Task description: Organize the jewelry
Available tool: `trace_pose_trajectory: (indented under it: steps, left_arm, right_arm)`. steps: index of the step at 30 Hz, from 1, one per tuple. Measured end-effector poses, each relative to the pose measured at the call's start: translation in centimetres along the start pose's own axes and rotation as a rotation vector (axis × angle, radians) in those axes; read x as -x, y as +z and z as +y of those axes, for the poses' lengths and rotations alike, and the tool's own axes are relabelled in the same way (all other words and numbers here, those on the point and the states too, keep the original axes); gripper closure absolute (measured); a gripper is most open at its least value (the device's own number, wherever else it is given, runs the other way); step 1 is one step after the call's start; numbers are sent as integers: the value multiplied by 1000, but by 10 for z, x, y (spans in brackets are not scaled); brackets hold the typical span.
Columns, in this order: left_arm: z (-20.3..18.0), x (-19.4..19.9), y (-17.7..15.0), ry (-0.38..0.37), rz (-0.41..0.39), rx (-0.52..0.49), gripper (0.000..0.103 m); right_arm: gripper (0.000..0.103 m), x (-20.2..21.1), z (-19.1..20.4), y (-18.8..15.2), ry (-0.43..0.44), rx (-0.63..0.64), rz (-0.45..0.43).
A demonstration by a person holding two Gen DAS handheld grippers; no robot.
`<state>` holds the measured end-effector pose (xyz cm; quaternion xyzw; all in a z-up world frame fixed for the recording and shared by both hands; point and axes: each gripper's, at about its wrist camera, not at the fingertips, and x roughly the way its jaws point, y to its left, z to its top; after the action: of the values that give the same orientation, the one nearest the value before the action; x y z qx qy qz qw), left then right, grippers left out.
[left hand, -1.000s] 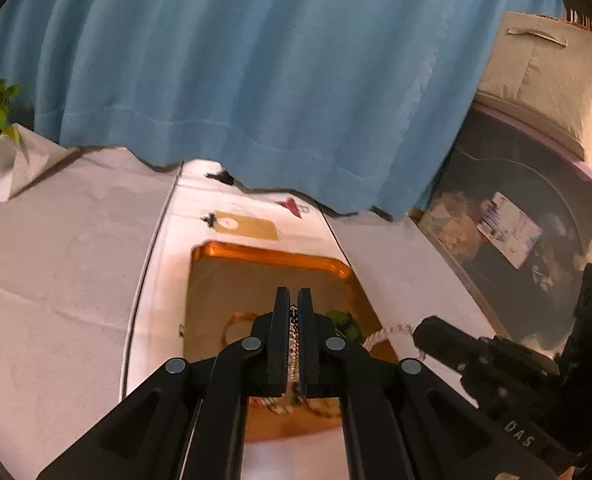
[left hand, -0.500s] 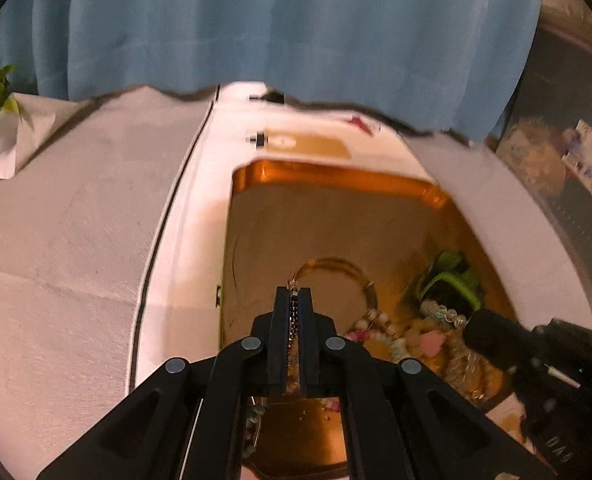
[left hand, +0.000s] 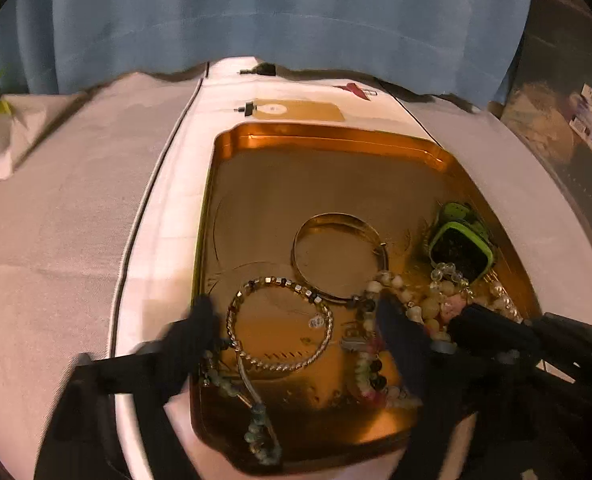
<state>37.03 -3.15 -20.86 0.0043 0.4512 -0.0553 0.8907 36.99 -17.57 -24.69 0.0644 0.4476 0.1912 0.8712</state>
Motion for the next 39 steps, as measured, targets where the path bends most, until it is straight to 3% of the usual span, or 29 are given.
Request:
trace_pose_trajectory:
  steps: [7, 12, 15, 23, 25, 28, 31, 35, 39]
  left_arm:
    - [-7, 37, -7, 8, -50, 26, 16]
    - [-8, 77, -30, 4, -66, 50, 14]
    - [-11, 103, -43, 7, -66, 56, 14]
    - [-27, 224, -71, -51, -122, 61, 14]
    - [-33, 272, -75, -66, -175, 62, 12]
    - [-40, 333, -82, -51, -261, 89, 1]
    - [-50, 381, -93, -31, -322, 134, 0]
    - [-67, 409, -105, 39, -239, 129, 0]
    - [-98, 415, -125, 86, -150, 0, 0]
  right_arm:
    - [78, 15, 0, -8, -43, -39, -26]
    - [46, 42, 10, -25, -96, -41, -40]
    - [35, 66, 17, -40, -131, -57, -39]
    - [28, 177, 57, -81, -172, -71, -62]
    - [27, 211, 71, -86, -214, -73, -86]
    - [21, 267, 95, -93, -287, -68, -116]
    - [14, 316, 116, -101, -300, -40, -166]
    - [11, 363, 135, -114, -215, -27, -201]
    - [11, 389, 141, -125, -132, -77, -179]
